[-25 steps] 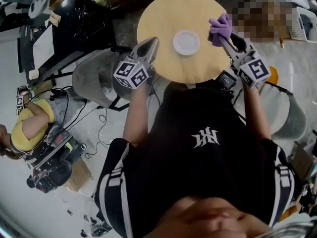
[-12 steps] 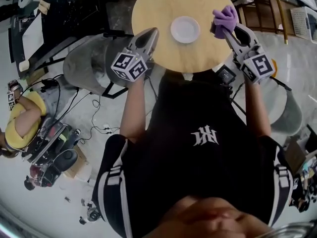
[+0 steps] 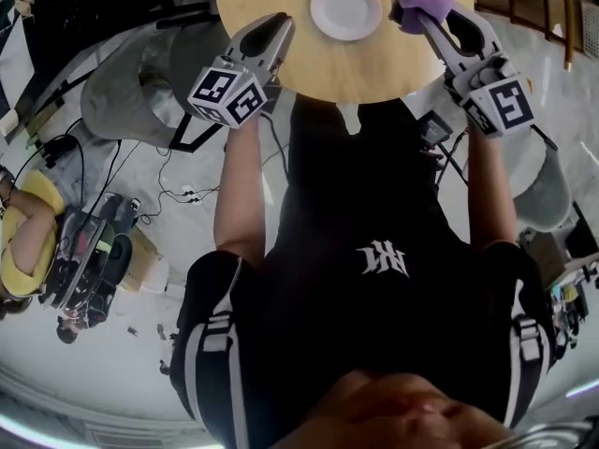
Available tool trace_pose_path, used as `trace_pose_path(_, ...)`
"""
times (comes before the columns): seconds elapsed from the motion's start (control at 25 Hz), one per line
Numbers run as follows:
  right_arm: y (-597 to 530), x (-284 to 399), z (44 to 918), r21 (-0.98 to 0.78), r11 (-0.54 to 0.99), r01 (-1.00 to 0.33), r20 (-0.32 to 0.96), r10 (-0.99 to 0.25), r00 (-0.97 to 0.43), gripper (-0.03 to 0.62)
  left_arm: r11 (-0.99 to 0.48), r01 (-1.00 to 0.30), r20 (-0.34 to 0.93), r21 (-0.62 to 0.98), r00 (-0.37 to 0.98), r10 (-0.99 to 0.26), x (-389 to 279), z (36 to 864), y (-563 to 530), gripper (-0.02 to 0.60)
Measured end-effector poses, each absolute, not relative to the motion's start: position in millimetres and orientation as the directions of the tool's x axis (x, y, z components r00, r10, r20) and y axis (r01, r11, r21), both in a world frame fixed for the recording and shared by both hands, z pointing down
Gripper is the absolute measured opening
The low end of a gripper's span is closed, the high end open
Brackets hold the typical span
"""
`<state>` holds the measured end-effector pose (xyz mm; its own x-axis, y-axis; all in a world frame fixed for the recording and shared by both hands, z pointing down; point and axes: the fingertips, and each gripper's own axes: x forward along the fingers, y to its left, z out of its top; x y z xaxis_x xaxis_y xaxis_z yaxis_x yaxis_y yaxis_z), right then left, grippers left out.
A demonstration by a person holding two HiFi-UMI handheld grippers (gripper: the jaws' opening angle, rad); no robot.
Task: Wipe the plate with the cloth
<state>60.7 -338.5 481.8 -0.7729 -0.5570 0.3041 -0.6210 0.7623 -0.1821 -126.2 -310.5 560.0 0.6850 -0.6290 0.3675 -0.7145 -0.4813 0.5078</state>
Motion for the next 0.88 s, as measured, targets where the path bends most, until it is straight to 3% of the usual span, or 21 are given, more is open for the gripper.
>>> trace_pose_path(0.2,-334.2,57.3,515.7,-0.213,0.764,-0.61,0.328,-0.532,-0.781,0.095,-0.478,-0.699,0.425,0.533,0.709,-0.563,-107.6,596.0,-305.7,0.083)
trace_pose_path(0.36,-332.9,50.4,538.7,-0.222,0.774,-0.593,0.331,-0.513,-0.792,0.095,-0.483,-0.675,0.45,0.557,0.735,-0.508,-95.0,620.3,-301.1,0.172)
trace_pose_path(0.88,-317.4,55.2,584.2,-0.161,0.814,-0.558,0.352,-0.481,-0.803,0.095,-0.441,-0.729,0.623,0.523,0.68,-0.386,-85.1,673.6,-287.7,0.167)
